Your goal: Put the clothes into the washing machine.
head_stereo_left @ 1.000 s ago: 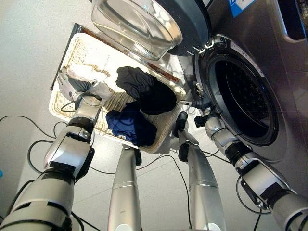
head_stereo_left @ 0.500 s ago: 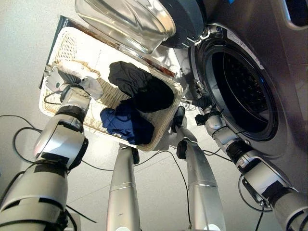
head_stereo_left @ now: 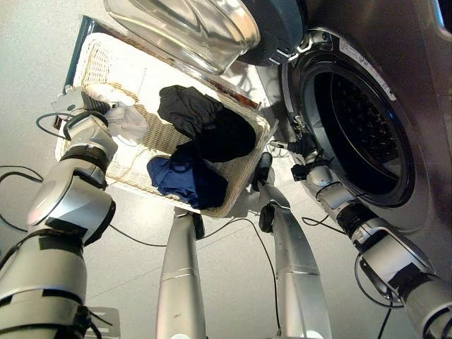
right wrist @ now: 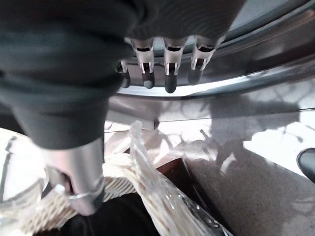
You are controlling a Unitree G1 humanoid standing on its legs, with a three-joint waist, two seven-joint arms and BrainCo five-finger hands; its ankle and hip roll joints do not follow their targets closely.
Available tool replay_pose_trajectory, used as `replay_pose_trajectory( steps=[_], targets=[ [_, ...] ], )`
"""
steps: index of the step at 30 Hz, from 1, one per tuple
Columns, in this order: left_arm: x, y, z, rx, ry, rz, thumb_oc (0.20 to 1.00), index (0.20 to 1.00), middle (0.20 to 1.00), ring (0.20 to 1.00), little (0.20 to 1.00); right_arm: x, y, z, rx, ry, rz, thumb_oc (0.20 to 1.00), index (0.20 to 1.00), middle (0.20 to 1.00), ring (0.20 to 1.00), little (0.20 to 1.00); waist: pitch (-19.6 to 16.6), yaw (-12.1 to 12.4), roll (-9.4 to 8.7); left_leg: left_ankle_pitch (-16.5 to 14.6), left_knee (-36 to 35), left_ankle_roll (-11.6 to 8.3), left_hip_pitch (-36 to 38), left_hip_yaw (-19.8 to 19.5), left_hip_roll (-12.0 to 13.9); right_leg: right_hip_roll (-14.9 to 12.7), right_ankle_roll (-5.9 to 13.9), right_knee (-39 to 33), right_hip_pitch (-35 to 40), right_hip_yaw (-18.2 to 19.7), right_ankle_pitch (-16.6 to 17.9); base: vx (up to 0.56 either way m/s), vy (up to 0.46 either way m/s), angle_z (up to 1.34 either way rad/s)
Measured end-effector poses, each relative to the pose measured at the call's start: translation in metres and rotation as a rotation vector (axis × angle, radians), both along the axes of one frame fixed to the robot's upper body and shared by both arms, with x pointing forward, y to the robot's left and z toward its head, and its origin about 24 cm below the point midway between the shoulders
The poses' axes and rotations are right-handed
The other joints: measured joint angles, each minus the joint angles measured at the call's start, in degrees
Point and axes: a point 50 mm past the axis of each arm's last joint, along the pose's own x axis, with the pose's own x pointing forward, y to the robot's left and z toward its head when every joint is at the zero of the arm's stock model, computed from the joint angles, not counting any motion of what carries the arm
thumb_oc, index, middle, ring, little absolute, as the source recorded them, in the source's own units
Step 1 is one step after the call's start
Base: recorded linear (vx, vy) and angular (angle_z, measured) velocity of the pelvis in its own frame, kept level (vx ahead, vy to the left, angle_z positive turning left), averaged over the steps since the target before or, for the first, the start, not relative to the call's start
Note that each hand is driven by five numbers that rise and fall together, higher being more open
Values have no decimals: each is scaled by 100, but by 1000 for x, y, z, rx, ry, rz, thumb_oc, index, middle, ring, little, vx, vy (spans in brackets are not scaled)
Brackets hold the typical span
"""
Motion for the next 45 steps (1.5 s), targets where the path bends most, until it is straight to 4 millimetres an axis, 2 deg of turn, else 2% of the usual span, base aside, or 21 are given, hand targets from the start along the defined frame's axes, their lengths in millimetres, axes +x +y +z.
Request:
replay_pose_trajectory(
  steps=[9, 25, 28, 29, 33, 39, 45],
  targets=[
    [-3, -2, -14, -22, -192, 13, 200, 200, 200, 200, 200, -3, 12, -9, 55, 15, 24, 1000, 1000, 1000, 1000, 1000, -15, 2, -153, 13, 11, 18, 177, -30, -23, -42, -6, -15, 237, -76, 3, 6, -34, 3],
    [-6, -12, -37, 10, -315, -24, 200, 200, 200, 200, 200, -8, 15, -23, 84, 51, 25, 1000, 1000, 1000, 1000, 1000, -4, 52, -181, 50, -76, 61, 552, -65, -118, -129, 29, -23, 599, -96, 4, 4, -3, 1],
    [-8, -14, -44, 0, -345, -49, 200, 200, 200, 200, 200, -12, 12, -33, 92, 77, 14, 1000, 1000, 1000, 1000, 1000, -4, 99, -181, 64, -104, 58, 665, -66, -125, -136, 36, -23, 696, -102, -2, 0, 0, 0],
    [-7, -17, -45, -2, -349, -72, 1000, 1000, 1000, 1000, 1000, -15, 8, -39, 98, 91, 1, 1000, 1000, 1000, 1000, 1000, -4, 180, -180, 78, -144, 54, 713, -64, -133, -139, 37, -27, 721, -109, -4, 0, 0, 0],
    [-5, -22, -50, -19, -325, -102, 1000, 1000, 1000, 1000, 1000, -17, 9, -41, 105, 96, 3, 1000, 1000, 1000, 1000, 1000, -3, 187, -179, 135, -238, 68, 754, -77, -164, -182, 45, -34, 751, -135, -11, 13, 19, 7],
    [-5, -27, -68, -56, -238, -114, 1000, 1000, 1000, 1000, 1000, -15, 7, -37, 128, 84, -3, 1000, 1000, 1000, 1000, 1000, 0, 201, -173, 150, -297, 87, 768, -75, -199, -211, 72, -34, 752, -132, -21, 6, 6, 2],
    [-4, -28, -70, -61, -231, -117, 1000, 1000, 1000, 1000, 1000, -15, 7, -37, 130, 89, -5, 1000, 1000, 1000, 1000, 1000, 3, 198, -169, 150, -303, 87, 769, -74, -199, -207, 75, -53, 752, -133, -23, 0, 0, 0]
  ],
)
